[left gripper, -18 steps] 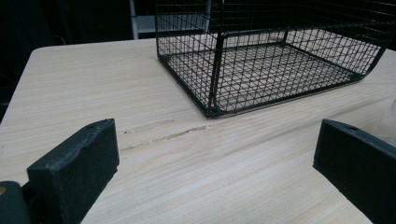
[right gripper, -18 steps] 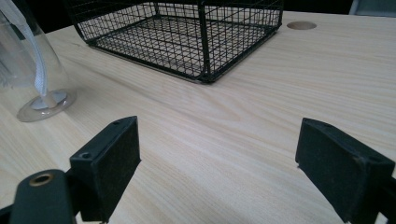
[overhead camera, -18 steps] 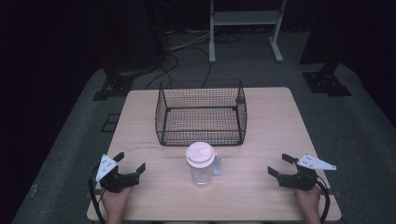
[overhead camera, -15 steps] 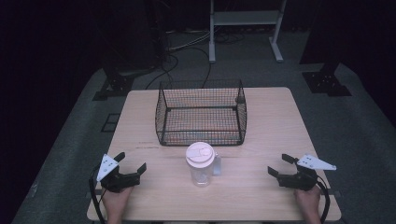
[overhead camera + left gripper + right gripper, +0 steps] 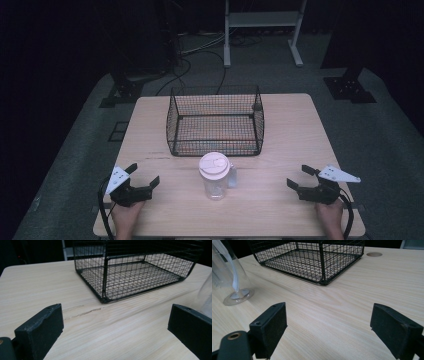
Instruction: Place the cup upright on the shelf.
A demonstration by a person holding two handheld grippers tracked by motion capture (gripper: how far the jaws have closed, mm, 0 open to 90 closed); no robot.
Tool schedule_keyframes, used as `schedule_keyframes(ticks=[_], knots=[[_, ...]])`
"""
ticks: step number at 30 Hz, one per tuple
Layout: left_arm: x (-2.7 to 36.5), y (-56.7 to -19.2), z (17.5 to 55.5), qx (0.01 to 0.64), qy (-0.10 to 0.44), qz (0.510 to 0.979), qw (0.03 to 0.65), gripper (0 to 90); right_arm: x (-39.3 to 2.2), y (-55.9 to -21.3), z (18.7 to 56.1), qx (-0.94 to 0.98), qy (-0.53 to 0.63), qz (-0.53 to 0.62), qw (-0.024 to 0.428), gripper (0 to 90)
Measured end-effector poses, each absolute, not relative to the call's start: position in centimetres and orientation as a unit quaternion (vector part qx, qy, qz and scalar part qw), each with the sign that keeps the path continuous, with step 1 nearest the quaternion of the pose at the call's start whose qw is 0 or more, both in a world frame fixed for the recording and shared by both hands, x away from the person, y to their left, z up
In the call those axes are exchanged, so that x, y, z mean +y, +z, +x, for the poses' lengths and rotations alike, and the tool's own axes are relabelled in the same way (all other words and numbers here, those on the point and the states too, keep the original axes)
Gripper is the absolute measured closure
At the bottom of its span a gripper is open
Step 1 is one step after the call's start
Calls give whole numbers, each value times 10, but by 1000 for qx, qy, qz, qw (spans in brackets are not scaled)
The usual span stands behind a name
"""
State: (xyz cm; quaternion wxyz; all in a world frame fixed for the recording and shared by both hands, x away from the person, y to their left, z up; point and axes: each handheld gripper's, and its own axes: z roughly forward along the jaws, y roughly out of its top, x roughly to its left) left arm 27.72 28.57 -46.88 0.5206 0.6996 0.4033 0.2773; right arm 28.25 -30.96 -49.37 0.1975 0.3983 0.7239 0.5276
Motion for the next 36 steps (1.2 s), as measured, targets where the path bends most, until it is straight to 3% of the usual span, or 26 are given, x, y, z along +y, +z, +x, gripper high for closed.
schedule_keyframes(ticks=[13,36], knots=[[274,-455,273,366,271,701,549,0,-307,-494,283,730,520,399,196,128],[243,-407,277,270,238,752,553,0,-308,-494,283,728,523,399,194,128]])
